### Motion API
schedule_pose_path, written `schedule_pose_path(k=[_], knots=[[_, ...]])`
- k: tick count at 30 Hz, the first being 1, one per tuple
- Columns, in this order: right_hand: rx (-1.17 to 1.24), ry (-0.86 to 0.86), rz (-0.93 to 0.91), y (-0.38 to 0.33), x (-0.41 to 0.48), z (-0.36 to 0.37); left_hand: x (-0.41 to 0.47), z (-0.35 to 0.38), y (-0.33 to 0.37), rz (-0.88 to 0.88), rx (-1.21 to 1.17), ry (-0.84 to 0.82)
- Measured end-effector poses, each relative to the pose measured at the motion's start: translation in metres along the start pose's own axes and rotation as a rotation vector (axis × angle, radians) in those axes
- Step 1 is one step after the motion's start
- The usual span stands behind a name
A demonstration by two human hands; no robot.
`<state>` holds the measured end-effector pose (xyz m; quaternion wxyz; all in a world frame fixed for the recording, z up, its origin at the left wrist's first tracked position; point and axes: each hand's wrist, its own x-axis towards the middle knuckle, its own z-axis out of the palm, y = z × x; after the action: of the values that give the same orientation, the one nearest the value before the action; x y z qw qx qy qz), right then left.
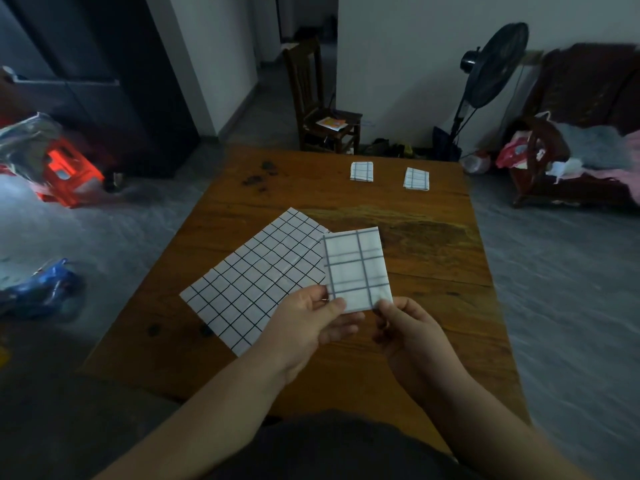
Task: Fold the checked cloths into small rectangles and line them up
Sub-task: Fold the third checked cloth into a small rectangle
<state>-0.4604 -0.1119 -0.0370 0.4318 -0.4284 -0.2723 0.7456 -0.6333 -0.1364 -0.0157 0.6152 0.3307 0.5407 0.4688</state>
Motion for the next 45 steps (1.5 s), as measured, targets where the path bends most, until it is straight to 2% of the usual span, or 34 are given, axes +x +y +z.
schedule_pose_path(k=[4,7,13,20,29,40,42,45], knots=[[0.045,-0.145,0.062,0.005,-0.002,0.008,-0.004,-0.003,0.002,0.037,0.067,0.032],[-0.046,-0.23,0.137,0.015,-0.008,0.022,-0.007,-0.002,0.001,0.051,0.133,0.013],[-0.22,-0.059,0.085,0.018,-0.011,0.032,-0.01,0.0,-0.007,0.035,0.162,0.028],[-0.293,0.025,0.07,0.018,-0.014,0.032,-0.01,0.002,-0.017,0.039,0.187,0.018],[-0.406,0.001,0.034,0.015,-0.012,0.034,0.006,-0.006,-0.005,-0.043,-0.018,0.007],[-0.402,-0.027,0.072,0.012,-0.014,0.029,0.034,-0.025,0.043,0.011,-0.114,0.11],[-0.394,-0.02,0.067,0.013,-0.013,0.027,0.032,-0.02,0.039,-0.011,-0.166,0.089],[-0.358,-0.01,0.057,0.014,-0.008,0.026,0.024,-0.018,0.027,-0.05,-0.193,-0.042]])
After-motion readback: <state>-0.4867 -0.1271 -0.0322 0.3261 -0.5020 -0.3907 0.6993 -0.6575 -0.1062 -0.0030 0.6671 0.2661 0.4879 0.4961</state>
